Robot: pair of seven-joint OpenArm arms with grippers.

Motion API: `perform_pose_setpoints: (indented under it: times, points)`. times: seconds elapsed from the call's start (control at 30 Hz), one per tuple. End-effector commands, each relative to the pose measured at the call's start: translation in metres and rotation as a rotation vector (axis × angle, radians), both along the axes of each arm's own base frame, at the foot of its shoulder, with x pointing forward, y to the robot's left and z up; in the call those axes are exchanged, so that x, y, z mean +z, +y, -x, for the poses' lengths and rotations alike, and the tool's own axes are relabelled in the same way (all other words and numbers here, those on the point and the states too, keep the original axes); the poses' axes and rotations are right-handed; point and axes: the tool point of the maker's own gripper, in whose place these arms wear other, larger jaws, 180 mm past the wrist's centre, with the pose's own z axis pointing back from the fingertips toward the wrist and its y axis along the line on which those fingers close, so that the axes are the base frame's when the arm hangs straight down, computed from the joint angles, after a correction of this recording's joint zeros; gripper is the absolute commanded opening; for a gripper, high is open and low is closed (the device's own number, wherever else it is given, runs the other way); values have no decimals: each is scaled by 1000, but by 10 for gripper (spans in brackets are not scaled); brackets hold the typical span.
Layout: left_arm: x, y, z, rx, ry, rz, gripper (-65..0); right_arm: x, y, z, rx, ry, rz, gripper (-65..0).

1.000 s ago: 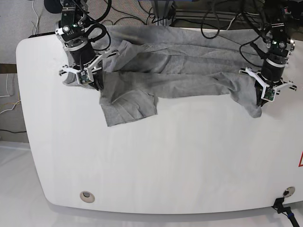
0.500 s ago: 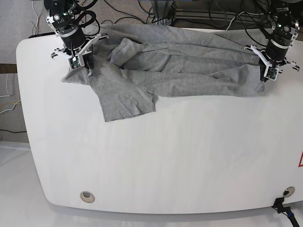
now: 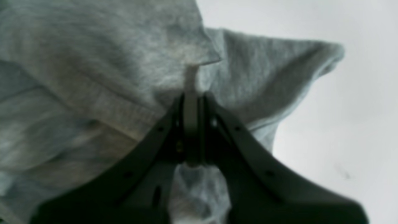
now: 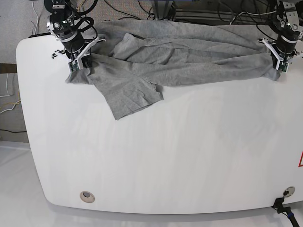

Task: Fold the T-shirt properly
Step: 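Lay the folded hem down and open both grippers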

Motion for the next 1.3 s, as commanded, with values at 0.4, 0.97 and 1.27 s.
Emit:
perform_pose_setpoints:
  times: [0.4,0.97,1.27]
  points:
    - [14,22,-31,-4,-57,-34,-650,-8,-15,-11,-14,1,14,-650]
    - [10,25,-41,23,-39,-32,-294,2,-14,-22,-14,-38,10,-362]
    - [57,-7,-66,-54,-188,11,-295,53,10,-44,19,-191,-8,-362]
